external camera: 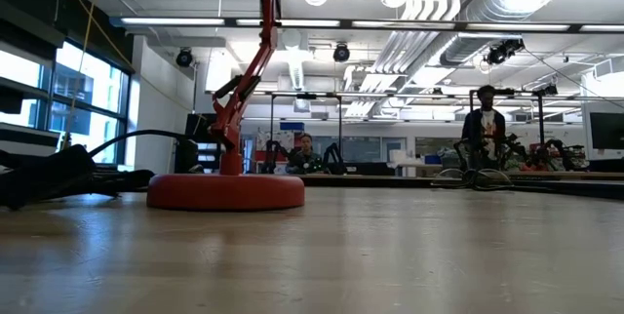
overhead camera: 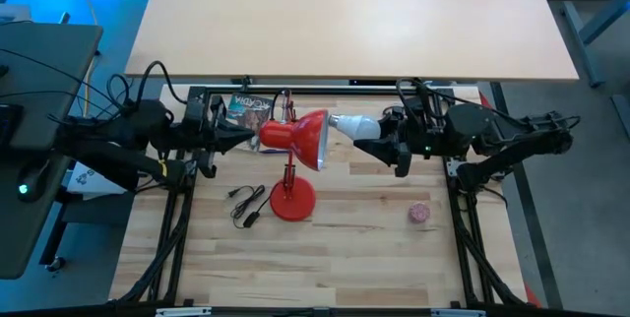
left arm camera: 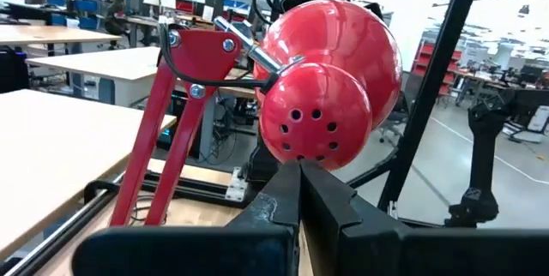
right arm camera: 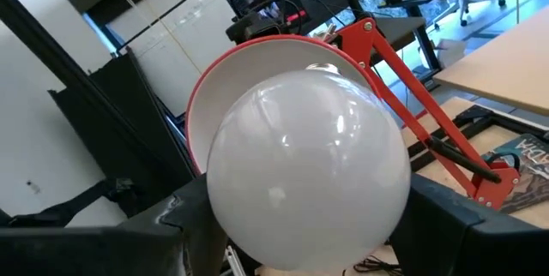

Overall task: Screw lightbulb
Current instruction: Insert the lightbulb on the lamp

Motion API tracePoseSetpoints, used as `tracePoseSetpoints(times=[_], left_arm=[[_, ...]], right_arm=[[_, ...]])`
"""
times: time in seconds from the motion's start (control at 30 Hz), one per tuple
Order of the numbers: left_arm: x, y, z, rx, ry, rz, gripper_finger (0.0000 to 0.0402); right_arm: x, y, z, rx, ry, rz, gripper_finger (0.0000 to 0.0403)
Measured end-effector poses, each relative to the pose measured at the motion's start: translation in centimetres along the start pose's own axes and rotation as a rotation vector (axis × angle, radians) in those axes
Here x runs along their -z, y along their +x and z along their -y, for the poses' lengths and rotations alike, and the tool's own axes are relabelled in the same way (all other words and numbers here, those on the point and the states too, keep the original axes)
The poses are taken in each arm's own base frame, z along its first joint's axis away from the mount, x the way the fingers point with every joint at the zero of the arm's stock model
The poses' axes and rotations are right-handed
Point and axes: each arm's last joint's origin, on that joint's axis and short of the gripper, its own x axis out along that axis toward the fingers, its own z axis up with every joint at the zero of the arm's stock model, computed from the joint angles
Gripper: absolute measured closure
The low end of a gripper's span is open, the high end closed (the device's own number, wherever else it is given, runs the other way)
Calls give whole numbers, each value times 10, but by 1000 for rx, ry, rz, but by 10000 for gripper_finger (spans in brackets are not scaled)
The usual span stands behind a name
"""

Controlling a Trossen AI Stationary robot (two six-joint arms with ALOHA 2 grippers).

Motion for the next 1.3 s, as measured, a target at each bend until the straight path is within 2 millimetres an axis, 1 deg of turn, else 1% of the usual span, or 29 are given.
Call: tracePoseSetpoints(times=[0.13, 0.3, 0.4, 0.57, 0.67, 0.87, 1.03, 1.2, 1.3], left_arm=[[1, 2, 1, 14, 12, -2, 401], [-3, 6, 4, 82, 50, 35, 401], [0, 11, 4, 77, 61, 27, 401], [1, 17, 2, 65, 47, 25, 401], [1, 17, 1, 60, 29, 25, 401], [-1, 11, -1, 49, 10, 33, 401], [-3, 5, -5, -61, -45, 44, 401], [0, 9, -4, -58, -48, 27, 401], [2, 12, -4, -60, -45, 19, 401]], right_arm=[[0, 0, -1, -22, 3, -11, 155], [0, 0, -1, -40, 8, -16, 155], [0, 0, -1, -42, -5, -20, 155], [6, 0, 2, -19, -35, -78, 155], [5, -1, 1, -42, -45, -90, 155], [6, -3, 0, -93, -99, -121, 155], [9, -3, 1, -122, -174, -176, 155], [10, -3, 2, -198, -184, -224, 155], [7, -2, 7, -181, -201, -218, 155]])
